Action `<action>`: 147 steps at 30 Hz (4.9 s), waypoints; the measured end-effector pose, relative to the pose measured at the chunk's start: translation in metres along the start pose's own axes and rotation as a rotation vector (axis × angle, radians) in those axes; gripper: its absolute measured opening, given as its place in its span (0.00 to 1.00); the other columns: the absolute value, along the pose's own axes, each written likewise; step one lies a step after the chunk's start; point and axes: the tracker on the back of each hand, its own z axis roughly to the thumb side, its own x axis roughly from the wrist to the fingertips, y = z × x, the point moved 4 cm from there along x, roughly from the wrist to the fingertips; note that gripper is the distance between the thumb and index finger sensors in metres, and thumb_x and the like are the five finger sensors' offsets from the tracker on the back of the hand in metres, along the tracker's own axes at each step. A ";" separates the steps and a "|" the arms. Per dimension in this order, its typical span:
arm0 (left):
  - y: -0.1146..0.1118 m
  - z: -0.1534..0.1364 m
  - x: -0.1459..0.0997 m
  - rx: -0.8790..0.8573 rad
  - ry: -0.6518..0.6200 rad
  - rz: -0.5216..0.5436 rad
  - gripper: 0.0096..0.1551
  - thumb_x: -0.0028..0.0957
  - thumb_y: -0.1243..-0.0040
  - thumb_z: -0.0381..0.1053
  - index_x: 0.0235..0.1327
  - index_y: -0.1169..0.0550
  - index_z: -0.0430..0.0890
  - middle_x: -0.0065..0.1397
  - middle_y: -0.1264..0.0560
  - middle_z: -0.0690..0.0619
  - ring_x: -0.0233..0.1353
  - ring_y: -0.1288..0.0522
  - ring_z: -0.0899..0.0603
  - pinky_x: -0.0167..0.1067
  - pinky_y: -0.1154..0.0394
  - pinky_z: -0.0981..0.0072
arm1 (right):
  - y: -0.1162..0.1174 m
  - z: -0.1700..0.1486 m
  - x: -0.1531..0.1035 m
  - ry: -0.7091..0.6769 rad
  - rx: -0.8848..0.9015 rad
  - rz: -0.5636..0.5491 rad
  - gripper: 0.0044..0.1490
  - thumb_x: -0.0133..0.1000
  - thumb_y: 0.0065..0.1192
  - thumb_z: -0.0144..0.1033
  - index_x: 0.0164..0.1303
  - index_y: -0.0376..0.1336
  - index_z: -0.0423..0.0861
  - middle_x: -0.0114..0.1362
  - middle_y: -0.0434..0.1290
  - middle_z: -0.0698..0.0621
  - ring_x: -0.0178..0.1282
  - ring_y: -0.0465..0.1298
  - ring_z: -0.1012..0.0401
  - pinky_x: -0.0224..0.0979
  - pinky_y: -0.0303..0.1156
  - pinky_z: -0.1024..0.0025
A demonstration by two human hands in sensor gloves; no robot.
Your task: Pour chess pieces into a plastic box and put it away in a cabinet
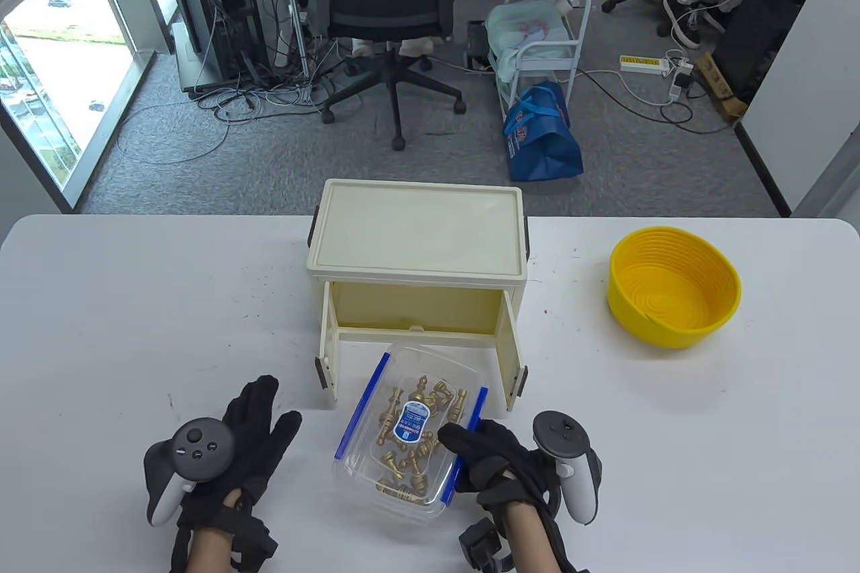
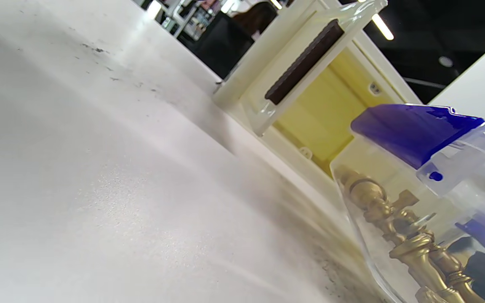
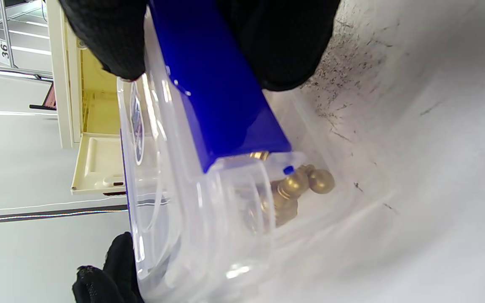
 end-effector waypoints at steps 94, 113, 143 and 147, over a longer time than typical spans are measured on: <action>0.009 0.002 -0.004 -0.112 -0.002 0.028 0.55 0.68 0.70 0.76 0.97 0.55 0.42 0.94 0.55 0.30 0.86 0.57 0.19 0.71 0.47 0.18 | 0.073 -0.015 0.007 0.080 0.628 -0.337 0.48 0.58 0.73 0.54 0.67 0.50 0.35 0.67 0.65 0.39 0.56 0.78 0.47 0.56 0.82 0.66; 0.014 0.005 -0.006 -0.131 -0.019 0.043 0.54 0.68 0.70 0.76 0.97 0.55 0.42 0.94 0.55 0.30 0.86 0.57 0.19 0.71 0.48 0.17 | 0.063 0.016 0.050 0.083 0.639 -0.386 0.49 0.58 0.73 0.55 0.67 0.49 0.35 0.67 0.65 0.39 0.56 0.78 0.47 0.56 0.82 0.66; 0.014 0.005 -0.004 -0.143 -0.016 0.034 0.54 0.68 0.71 0.76 0.97 0.55 0.42 0.94 0.56 0.30 0.86 0.58 0.19 0.71 0.48 0.17 | 0.060 0.055 0.121 0.080 0.658 -0.403 0.48 0.60 0.71 0.57 0.67 0.49 0.35 0.67 0.65 0.39 0.57 0.79 0.48 0.57 0.83 0.68; 0.014 0.005 -0.004 -0.135 -0.017 0.034 0.54 0.68 0.71 0.76 0.97 0.55 0.42 0.94 0.56 0.30 0.86 0.58 0.19 0.71 0.48 0.17 | 0.060 0.061 0.131 0.071 0.640 -0.388 0.49 0.61 0.70 0.58 0.67 0.48 0.35 0.67 0.65 0.40 0.58 0.79 0.49 0.58 0.83 0.69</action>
